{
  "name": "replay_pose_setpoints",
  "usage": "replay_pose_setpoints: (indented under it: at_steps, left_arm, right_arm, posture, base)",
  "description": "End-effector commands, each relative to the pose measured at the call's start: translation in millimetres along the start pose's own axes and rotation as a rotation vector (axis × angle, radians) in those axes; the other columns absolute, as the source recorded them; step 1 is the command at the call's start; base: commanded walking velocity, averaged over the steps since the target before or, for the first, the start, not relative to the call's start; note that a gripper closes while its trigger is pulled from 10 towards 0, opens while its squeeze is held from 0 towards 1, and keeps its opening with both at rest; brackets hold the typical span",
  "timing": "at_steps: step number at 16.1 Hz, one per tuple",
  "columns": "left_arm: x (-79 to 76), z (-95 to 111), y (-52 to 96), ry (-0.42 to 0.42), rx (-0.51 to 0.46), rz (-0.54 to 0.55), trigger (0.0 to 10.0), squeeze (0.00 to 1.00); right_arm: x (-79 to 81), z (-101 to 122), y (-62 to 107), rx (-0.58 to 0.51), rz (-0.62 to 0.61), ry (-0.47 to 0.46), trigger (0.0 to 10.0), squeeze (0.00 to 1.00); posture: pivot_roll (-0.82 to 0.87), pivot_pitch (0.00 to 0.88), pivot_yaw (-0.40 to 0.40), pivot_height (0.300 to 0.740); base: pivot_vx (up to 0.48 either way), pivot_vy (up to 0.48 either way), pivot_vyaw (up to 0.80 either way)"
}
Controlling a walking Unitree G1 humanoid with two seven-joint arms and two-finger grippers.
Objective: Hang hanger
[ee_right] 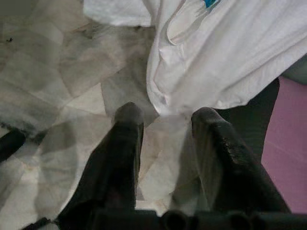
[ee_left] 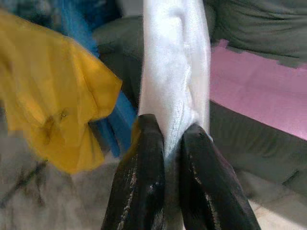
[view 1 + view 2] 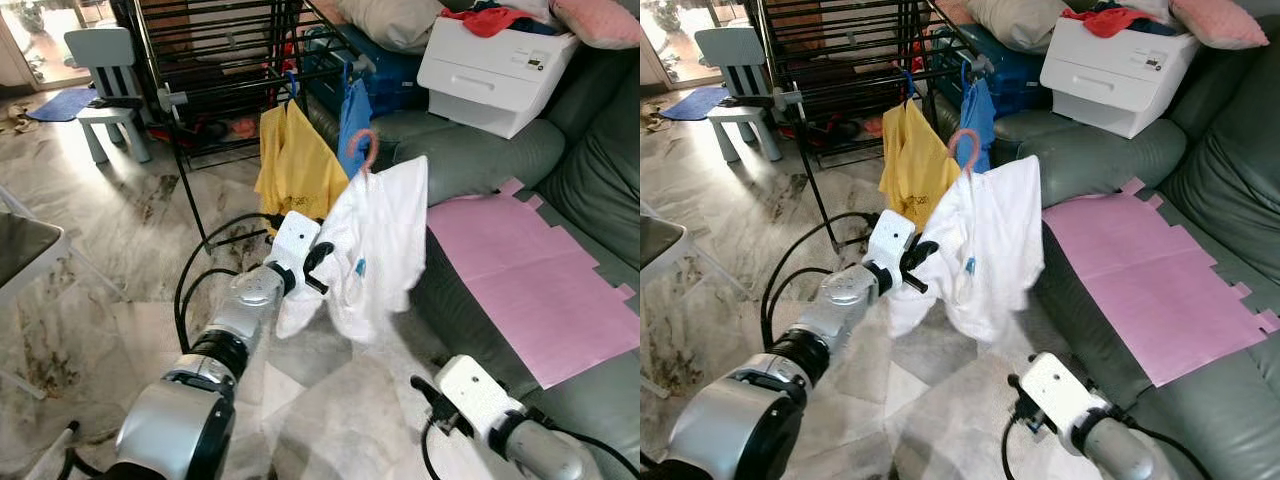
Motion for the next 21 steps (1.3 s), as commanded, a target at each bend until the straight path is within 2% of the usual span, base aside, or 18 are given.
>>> replay_pose_setpoints:
  at_steps: [1, 2, 3, 5, 7, 9, 11, 12, 13, 14, 15, 17, 19, 21]
  left_arm:
    - [1.4, 19, 0.9, -0.09, -0.1, -0.058, 0.0, 0.0]
    - [-0.8, 20, 6.9, -0.132, -0.132, -0.141, 0.0, 0.0]
    - [-1.5, 19, 8.2, -0.141, -0.135, -0.16, 0.0, 0.0]
    - [-6.3, 12, 22.0, -0.233, -0.145, -0.319, 0.0, 0.0]
    - [-8.8, 0, 31.7, -0.287, -0.108, -0.422, 0.0, 0.0]
    - [-22.5, -9, 44.5, -0.383, -0.116, -0.577, 0.0, 0.0]
    - [-26.5, -7, 46.6, -0.369, -0.137, -0.613, 0.0, 0.0]
    - [-31.8, -7, 50.0, -0.357, -0.15, -0.672, 0.0, 0.0]
    - [-33.5, -6, 50.7, -0.349, -0.169, -0.683, 0.0, 0.0]
    - [-38.8, -6, 54.2, -0.366, -0.18, -0.736, 0.0, 0.0]
    - [-43.2, -7, 57.3, -0.375, -0.193, -0.78, 0.0, 0.0]
    - [-51.4, -1, 62.4, -0.325, -0.249, -0.872, 0.0, 0.0]
    - [-56.4, 2, 65.2, -0.328, -0.279, -0.917, 0.0, 0.0]
    - [-60.4, 3, 67.1, -0.331, -0.301, -0.944, 0.0, 0.0]
  right_arm:
    - [-5.7, 11, 8.1, -0.043, 0.0, 0.025, 10.0, 1.0]
    - [-11.3, 14, 17.5, -0.052, 0.001, 0.023, 10.0, 1.0]
    - [-12.8, 14, 19.2, -0.051, -0.001, 0.024, 10.0, 1.0]
    - [-26.1, 15, 33.5, -0.043, -0.023, 0.049, 10.0, 1.0]
    - [-36.1, 17, 43.0, -0.038, -0.041, 0.066, 10.0, 1.0]
    - [-55.8, 4, 56.6, 0.016, -0.091, 0.092, 10.0, 1.0]
    - [-59.9, 4, 62.3, 0.018, -0.091, 0.081, 10.0, 1.0]
    - [-61.3, 5, 66.0, 0.013, -0.085, 0.066, 10.0, 1.0]
    - [-63.0, 3, 67.4, 0.016, -0.087, 0.069, 10.0, 1.0]
    - [-63.4, 1, 69.5, 0.026, -0.071, 0.068, 10.0, 1.0]
    - [-62.7, 1, 69.9, 0.019, -0.054, 0.046, 10.0, 1.0]
    - [-61.7, -3, 71.7, 0.044, -0.01, 0.056, 10.0, 1.0]
    - [-61.9, 2, 71.3, 0.028, 0.019, 0.051, 10.0, 1.0]
    - [-62.1, 3, 69.7, 0.025, 0.048, 0.045, 10.0, 0.85]
  posture:
    - [-0.1, 0.0, 0.023, 0.74]
    - [-0.1, 0.0, 0.022, 0.74]
    - [-0.1, 0.0, 0.022, 0.74]
    - [-0.1, 0.0, 0.024, 0.74]
    - [-0.1, 0.0, 0.025, 0.74]
    - [-0.1, 0.0, 0.028, 0.74]
    - [-0.1, 0.0, 0.027, 0.74]
    - [-0.11, 0.0, 0.027, 0.74]
    - [-0.1, 0.0, 0.026, 0.74]
    - [-0.1, 0.0, 0.026, 0.74]
    - [-0.1, 0.0, 0.027, 0.74]
    - [-0.1, 0.0, 0.026, 0.74]
    - [-0.09, 0.0, 0.027, 0.74]
    - [-0.09, 0.0, 0.026, 0.74]
  base:
    - [0.0, 0.0, 0.0]
    - [0.0, 0.0, 0.0]
    - [0.0, 0.0, 0.0]
    - [0.0, 0.0, 0.0]
    - [0.0, 0.0, 0.0]
    - [0.0, 0.0, 0.0]
    - [0.0, 0.0, 0.0]
    - [0.0, 0.0, 0.0]
    - [0.0, 0.0, 0.0]
    - [0.0, 0.0, 0.0]
    - [0.0, 0.0, 0.0]
    - [0.0, 0.0, 0.0]
    - [0.0, 0.0, 0.0]
    - [0.0, 0.0, 0.0]
Point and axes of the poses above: a point about 5 cm out from each wrist's last joint towards the gripper, its own y axis pointing back from the gripper into the wrist, its own z axis along the axis of the wrist's last joint, x = y × z, the point moved 4 cm from there along -y, pointing out of the wrist towards the gripper, and after that the axes turned 9 degrees about -y, right-handed, at the moved point
